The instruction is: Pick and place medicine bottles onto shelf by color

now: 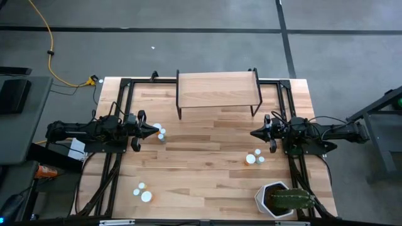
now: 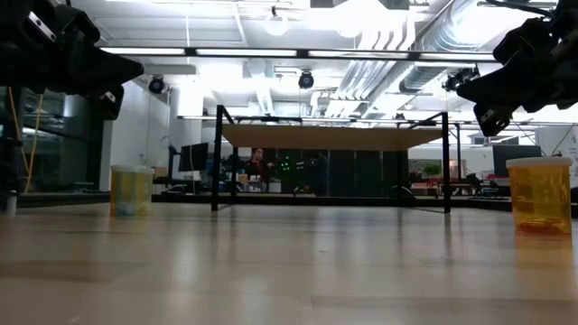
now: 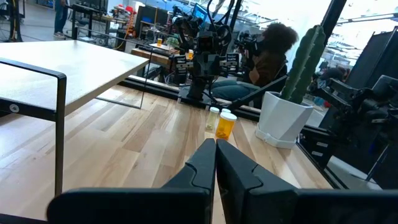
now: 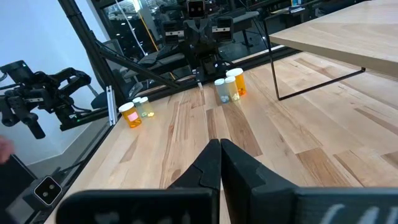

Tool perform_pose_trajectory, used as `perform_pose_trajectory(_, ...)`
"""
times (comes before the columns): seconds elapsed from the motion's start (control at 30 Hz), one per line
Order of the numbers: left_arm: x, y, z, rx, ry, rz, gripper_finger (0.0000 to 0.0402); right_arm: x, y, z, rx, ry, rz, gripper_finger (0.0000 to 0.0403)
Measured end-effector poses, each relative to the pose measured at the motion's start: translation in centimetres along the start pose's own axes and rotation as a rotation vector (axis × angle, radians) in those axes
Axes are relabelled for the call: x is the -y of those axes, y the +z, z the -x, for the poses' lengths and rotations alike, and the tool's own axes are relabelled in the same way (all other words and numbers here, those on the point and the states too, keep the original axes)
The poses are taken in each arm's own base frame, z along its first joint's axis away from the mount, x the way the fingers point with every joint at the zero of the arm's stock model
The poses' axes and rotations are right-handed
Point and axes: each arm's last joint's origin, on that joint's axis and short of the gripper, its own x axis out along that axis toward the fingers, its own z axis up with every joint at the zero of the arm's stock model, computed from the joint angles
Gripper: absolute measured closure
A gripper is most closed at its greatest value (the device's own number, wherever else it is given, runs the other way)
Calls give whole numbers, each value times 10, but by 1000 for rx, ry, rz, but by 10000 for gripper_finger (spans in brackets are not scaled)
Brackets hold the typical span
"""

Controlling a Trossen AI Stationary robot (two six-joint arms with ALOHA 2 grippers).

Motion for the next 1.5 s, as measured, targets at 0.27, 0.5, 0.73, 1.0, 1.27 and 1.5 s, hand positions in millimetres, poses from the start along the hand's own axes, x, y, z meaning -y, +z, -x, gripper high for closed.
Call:
perform_pose_trajectory(0.27,0,0,0,0,0,0,398,0,0,0,0,0,0,402)
perform_pose_trajectory(0.5,0,0,0,0,-1,0,398,0,0,0,0,0,0,402)
perform_pose_trajectory(0.73,0,0,0,0,-1,0,398,0,0,0,-1,0,0,402)
perform_pose_trajectory(1.0,0,0,0,0,-1,0,398,0,1,0,8,4,-1,402)
perform_pose_trajectory(1.27,0,0,0,0,-1,0,398,-6,26,4,281,50,-186,402)
perform_pose_trajectory(1.5,0,0,0,0,0,0,398,-10,63,23,771,26,-461,402)
